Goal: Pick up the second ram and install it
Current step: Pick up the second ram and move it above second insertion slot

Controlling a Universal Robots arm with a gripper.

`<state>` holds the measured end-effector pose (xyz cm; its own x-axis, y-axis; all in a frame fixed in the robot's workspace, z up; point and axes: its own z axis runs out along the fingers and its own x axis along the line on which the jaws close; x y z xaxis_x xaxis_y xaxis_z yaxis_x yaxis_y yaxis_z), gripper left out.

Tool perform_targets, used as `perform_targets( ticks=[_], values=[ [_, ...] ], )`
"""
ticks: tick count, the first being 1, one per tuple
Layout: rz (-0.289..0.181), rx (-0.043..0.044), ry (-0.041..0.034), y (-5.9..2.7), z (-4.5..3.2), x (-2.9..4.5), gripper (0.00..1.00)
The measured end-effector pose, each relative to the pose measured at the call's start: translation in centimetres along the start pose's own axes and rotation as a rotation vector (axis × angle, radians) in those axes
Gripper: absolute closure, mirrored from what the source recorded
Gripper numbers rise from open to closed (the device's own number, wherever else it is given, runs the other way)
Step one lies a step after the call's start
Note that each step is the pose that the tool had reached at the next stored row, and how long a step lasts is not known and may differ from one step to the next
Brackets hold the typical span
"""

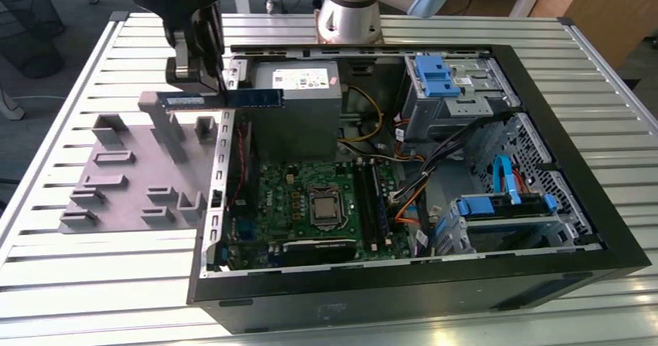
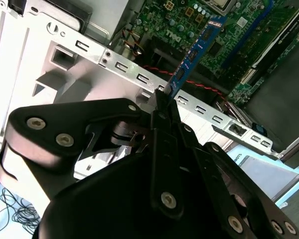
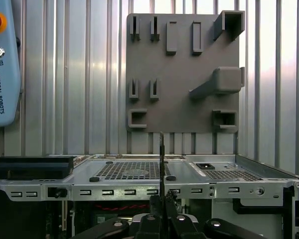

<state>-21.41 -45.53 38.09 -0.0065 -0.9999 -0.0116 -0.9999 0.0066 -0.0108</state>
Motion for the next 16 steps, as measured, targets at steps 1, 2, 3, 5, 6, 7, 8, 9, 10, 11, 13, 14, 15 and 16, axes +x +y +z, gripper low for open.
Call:
perform_targets(
  ticks=[1, 2, 3, 5, 6, 7, 8, 9, 10, 11, 13, 14, 15, 16],
  values=[
    [0.0, 0.0, 0.0, -0.07, 0.0, 0.0, 0.86],
    [0.0, 0.0, 0.0, -0.14, 0.0, 0.0, 0.86],
    [0.0, 0.0001, -0.0001, -0.22, 0.01, 0.0, 0.86],
    [0.0, 0.0, 0.0, -0.37, 0.01, 0.0, 0.86],
    [0.0, 0.0, 0.0, -0.46, 0.01, 0.0, 0.86],
    [0.0, 0.0, 0.0, -0.53, 0.0, 0.0, 0.86],
    [0.0, 0.0, 0.0, -0.6, 0.01, 0.0, 0.86],
    [0.0, 0.0001, 0.0, -0.67, 0.01, 0.0, 0.86],
    [0.0, 0.0, 0.0, -0.75, 0.01, 0.0, 0.86],
    [0.0, 0.0, 0.0, -0.82, 0.01, 0.0, 0.86],
    [0.0, 0.0, 0.0, -0.96, 0.01, 0.0, 0.86],
    [0.0, 0.0, 0.0, -1.07, 0.01, 0.0, 0.86],
    [0.0, 0.0, 0.0, -1.2, 0.01, -0.01, 0.86],
    [0.0, 0.0, -0.0001, -1.27, 0.02, -0.01, 0.86]
  ],
)
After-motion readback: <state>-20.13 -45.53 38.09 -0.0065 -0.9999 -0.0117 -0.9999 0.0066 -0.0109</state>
